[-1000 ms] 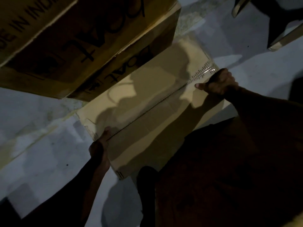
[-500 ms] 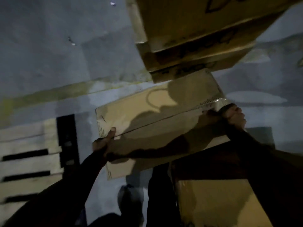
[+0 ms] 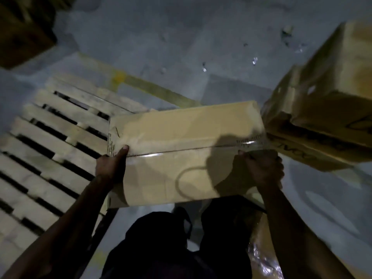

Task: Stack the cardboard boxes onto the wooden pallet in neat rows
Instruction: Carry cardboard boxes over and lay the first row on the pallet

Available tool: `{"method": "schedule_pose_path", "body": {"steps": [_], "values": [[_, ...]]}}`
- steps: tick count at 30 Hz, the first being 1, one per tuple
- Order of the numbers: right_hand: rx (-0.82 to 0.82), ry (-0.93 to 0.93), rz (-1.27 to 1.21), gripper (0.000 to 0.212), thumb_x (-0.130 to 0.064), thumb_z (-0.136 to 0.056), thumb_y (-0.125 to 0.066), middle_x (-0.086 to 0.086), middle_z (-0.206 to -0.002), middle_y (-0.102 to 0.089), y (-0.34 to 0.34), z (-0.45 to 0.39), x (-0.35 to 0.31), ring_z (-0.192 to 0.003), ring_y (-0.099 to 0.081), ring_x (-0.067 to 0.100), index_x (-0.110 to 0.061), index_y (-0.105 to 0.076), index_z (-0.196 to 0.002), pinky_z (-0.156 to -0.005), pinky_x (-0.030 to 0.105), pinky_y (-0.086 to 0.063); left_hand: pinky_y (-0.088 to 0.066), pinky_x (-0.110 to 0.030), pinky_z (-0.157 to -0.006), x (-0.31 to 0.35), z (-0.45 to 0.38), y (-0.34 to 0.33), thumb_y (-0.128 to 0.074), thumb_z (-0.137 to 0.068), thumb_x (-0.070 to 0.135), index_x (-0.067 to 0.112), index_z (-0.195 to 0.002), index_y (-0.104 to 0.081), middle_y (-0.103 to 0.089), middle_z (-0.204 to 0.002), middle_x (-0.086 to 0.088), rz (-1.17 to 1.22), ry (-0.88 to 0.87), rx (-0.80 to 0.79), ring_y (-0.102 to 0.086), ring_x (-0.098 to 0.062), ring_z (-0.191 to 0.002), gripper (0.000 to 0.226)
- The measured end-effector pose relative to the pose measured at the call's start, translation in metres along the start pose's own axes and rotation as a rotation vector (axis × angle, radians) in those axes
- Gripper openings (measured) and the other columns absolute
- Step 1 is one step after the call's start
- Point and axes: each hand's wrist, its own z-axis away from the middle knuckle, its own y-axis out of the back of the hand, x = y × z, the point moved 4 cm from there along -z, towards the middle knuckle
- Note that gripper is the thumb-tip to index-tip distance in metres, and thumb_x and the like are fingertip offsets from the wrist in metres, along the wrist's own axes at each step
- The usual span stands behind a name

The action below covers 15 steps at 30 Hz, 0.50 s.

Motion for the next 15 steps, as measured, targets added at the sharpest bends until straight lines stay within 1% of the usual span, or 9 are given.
{"method": "schedule_pose_path", "body": {"steps": [2, 3, 5, 6, 7, 9, 12, 13, 15], "values": [[-0.002, 0.052, 0.008, 0.080, -0.058, -0.082, -0.069, 0.025, -0.135, -0.049, -0.003, 0.018, -0.029, -0.123, -0.047, 0.045, -0.002, -0.047, -0.135, -0.103, 0.057, -0.040, -0.051, -0.045, -0.093, -0.005, 0.000, 0.045, -0.069, -0.065, 0.080, -0.002, -0.122, -0.063, -0.063, -0.122, -0.026, 0.058, -0.008, 0.057, -0.061, -0.040, -0.111, 0.100], [-0.011, 0.072, 0.019, 0.080, -0.060, -0.080, -0.067, 0.024, -0.135, -0.051, -0.005, 0.027, -0.047, -0.123, -0.049, 0.044, -0.003, -0.051, -0.134, -0.104, 0.056, -0.041, -0.051, -0.044, -0.092, -0.010, -0.002, 0.064, -0.068, -0.061, 0.082, -0.002, -0.122, -0.063, -0.063, -0.122, -0.025, 0.082, -0.013, 0.071, -0.061, -0.039, -0.110, 0.104], [-0.016, 0.152, 0.049, 0.093, -0.075, -0.072, -0.064, 0.020, -0.134, -0.055, -0.012, 0.049, -0.082, -0.122, -0.053, 0.042, -0.007, -0.053, -0.134, -0.102, 0.054, -0.045, -0.051, -0.048, -0.096, -0.018, 0.003, 0.100, -0.067, -0.054, 0.083, 0.001, -0.124, -0.063, -0.063, -0.124, -0.022, 0.136, 0.011, 0.091, -0.061, -0.039, -0.110, 0.108], [0.004, 0.167, 0.036, 0.100, -0.078, -0.069, -0.067, 0.020, -0.136, -0.053, -0.015, 0.055, -0.097, -0.124, -0.051, 0.041, -0.008, -0.049, -0.138, -0.102, 0.053, -0.045, -0.051, -0.050, -0.097, -0.022, 0.003, 0.115, -0.067, -0.053, 0.083, 0.003, -0.125, -0.063, -0.063, -0.124, -0.022, 0.175, 0.027, 0.113, -0.061, -0.039, -0.110, 0.107], [0.018, 0.175, 0.006, 0.106, -0.078, -0.066, -0.071, 0.020, -0.139, -0.050, -0.018, 0.058, -0.110, -0.126, -0.049, 0.042, -0.008, -0.044, -0.141, -0.103, 0.054, -0.044, -0.051, -0.052, -0.096, -0.026, 0.002, 0.128, -0.068, -0.053, 0.084, 0.003, -0.123, -0.065, -0.064, -0.122, -0.023, 0.189, 0.045, 0.136, -0.062, -0.039, -0.108, 0.107], [0.004, 0.227, -0.021, 0.109, -0.075, -0.064, -0.076, 0.021, -0.141, -0.048, -0.022, 0.066, -0.139, -0.128, -0.046, 0.043, -0.008, -0.041, -0.142, -0.104, 0.056, -0.041, -0.054, -0.054, -0.092, -0.036, -0.001, 0.152, -0.070, -0.046, 0.088, 0.003, -0.115, -0.068, -0.068, -0.113, -0.023, 0.225, 0.081, 0.211, -0.066, -0.040, -0.101, 0.110], [-0.036, 0.305, 0.022, 0.105, -0.071, -0.065, -0.078, 0.021, -0.141, -0.048, -0.031, 0.059, -0.180, -0.129, -0.044, 0.044, -0.008, -0.041, -0.141, -0.107, 0.058, -0.039, -0.054, -0.053, -0.093, -0.057, -0.017, 0.166, -0.071, -0.033, 0.093, 0.006, -0.115, -0.068, -0.070, -0.110, -0.020, 0.304, 0.176, 0.252, -0.067, -0.039, -0.100, 0.120], [-0.039, 0.335, 0.019, 0.105, -0.070, -0.066, -0.078, 0.022, -0.141, -0.048, -0.035, 0.051, -0.194, -0.130, -0.044, 0.044, -0.008, -0.042, -0.141, -0.108, 0.058, -0.038, -0.054, -0.052, -0.094, -0.057, -0.017, 0.168, -0.072, -0.032, 0.093, 0.006, -0.115, -0.068, -0.071, -0.110, -0.019, 0.324, 0.210, 0.272, -0.067, -0.038, -0.099, 0.121], [-0.043, 0.388, 0.024, 0.101, -0.066, -0.067, -0.080, 0.023, -0.140, -0.049, -0.042, 0.035, -0.224, -0.130, -0.044, 0.045, -0.006, -0.043, -0.140, -0.109, 0.056, -0.036, -0.055, -0.053, -0.093, -0.045, -0.012, 0.166, -0.074, -0.039, 0.089, 0.003, -0.115, -0.067, -0.071, -0.106, -0.019, 0.355, 0.229, 0.314, -0.068, -0.037, -0.097, 0.115]]}}
